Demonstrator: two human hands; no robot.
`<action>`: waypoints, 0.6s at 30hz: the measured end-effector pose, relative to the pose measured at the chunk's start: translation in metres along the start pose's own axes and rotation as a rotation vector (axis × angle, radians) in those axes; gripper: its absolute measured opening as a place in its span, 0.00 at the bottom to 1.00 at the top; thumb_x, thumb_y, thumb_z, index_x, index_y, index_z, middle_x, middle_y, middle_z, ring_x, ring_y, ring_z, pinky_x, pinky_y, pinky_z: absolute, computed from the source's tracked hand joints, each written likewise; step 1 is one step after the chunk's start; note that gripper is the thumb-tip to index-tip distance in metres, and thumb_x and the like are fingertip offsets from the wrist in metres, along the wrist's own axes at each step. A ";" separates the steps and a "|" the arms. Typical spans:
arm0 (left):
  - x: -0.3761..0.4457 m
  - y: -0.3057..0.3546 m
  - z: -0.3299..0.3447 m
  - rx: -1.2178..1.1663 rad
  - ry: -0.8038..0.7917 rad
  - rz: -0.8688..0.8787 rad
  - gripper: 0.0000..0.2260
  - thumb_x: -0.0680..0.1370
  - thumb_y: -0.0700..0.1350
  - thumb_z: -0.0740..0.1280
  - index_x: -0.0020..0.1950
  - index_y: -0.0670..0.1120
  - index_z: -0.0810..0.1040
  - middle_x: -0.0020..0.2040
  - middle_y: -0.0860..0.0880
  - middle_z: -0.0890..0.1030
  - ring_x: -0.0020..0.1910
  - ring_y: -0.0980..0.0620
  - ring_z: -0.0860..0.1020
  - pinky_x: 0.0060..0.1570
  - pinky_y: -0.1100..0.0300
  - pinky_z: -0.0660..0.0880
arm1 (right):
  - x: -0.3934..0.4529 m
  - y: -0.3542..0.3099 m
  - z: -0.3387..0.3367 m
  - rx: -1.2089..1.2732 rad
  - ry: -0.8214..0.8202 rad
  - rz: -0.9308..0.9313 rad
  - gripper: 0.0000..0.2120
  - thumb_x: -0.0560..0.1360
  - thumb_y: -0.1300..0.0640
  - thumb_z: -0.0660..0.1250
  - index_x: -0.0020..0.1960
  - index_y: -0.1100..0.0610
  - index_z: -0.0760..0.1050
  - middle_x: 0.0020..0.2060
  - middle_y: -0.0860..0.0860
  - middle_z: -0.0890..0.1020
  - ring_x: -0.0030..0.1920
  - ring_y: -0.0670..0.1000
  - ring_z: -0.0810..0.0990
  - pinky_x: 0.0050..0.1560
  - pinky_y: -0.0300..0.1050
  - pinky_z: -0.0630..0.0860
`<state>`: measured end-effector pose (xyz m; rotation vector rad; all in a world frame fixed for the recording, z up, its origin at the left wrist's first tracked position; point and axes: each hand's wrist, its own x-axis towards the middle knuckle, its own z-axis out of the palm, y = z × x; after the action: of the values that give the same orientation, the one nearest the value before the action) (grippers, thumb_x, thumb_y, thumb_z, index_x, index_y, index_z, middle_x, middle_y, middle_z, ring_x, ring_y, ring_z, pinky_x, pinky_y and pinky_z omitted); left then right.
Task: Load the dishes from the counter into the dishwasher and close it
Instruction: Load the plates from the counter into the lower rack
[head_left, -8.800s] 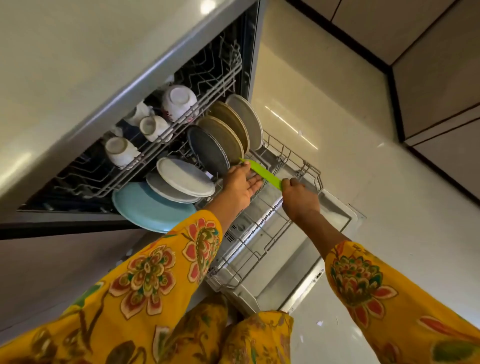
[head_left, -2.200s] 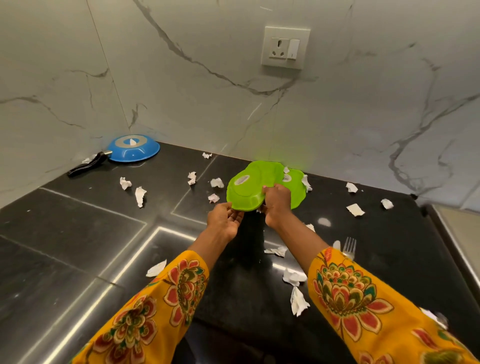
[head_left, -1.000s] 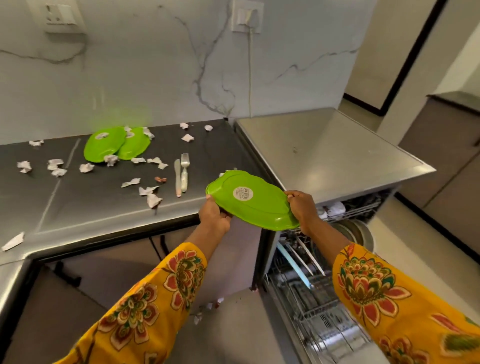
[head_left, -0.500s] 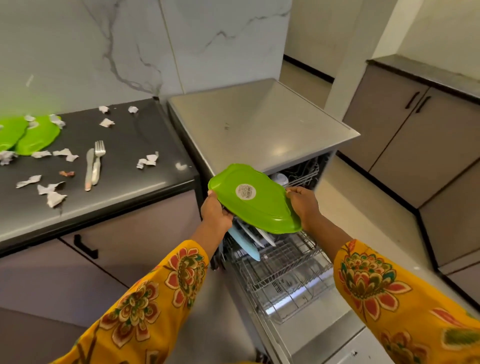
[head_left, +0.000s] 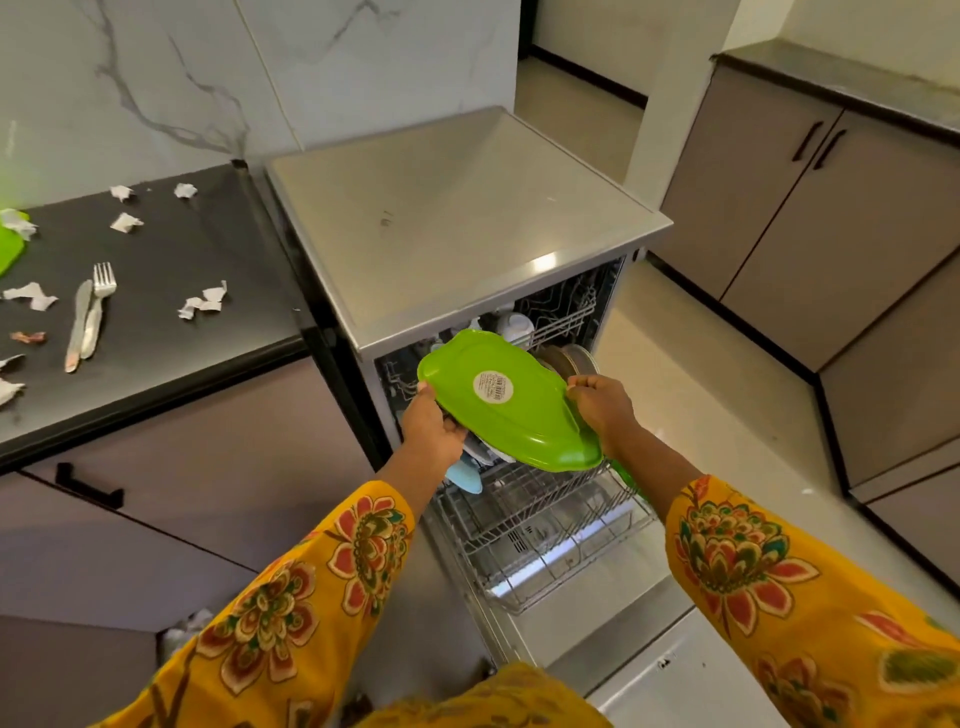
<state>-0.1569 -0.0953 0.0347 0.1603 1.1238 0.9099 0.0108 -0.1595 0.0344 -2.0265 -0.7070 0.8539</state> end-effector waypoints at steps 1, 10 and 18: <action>0.001 -0.003 0.001 0.012 0.008 0.001 0.18 0.83 0.48 0.57 0.70 0.41 0.69 0.68 0.41 0.73 0.66 0.42 0.72 0.56 0.49 0.71 | 0.001 0.003 -0.002 -0.014 -0.015 -0.005 0.10 0.75 0.66 0.62 0.53 0.69 0.78 0.57 0.63 0.79 0.57 0.61 0.76 0.54 0.50 0.72; 0.016 -0.030 0.014 0.080 0.025 -0.025 0.19 0.83 0.49 0.55 0.71 0.42 0.67 0.69 0.40 0.71 0.67 0.42 0.71 0.57 0.49 0.70 | 0.024 0.029 -0.006 -0.339 -0.201 -0.185 0.14 0.75 0.58 0.67 0.59 0.63 0.78 0.57 0.58 0.80 0.57 0.55 0.76 0.48 0.38 0.67; 0.040 -0.061 0.039 0.159 0.056 -0.098 0.18 0.84 0.47 0.54 0.71 0.41 0.67 0.70 0.41 0.70 0.68 0.42 0.70 0.55 0.50 0.69 | 0.032 0.050 0.008 -0.631 -0.407 -0.291 0.25 0.75 0.45 0.66 0.65 0.60 0.74 0.61 0.60 0.77 0.60 0.59 0.74 0.57 0.48 0.70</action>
<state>-0.0868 -0.0941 -0.0084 0.2093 1.2460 0.7415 0.0334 -0.1585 -0.0209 -2.2120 -1.6237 0.9564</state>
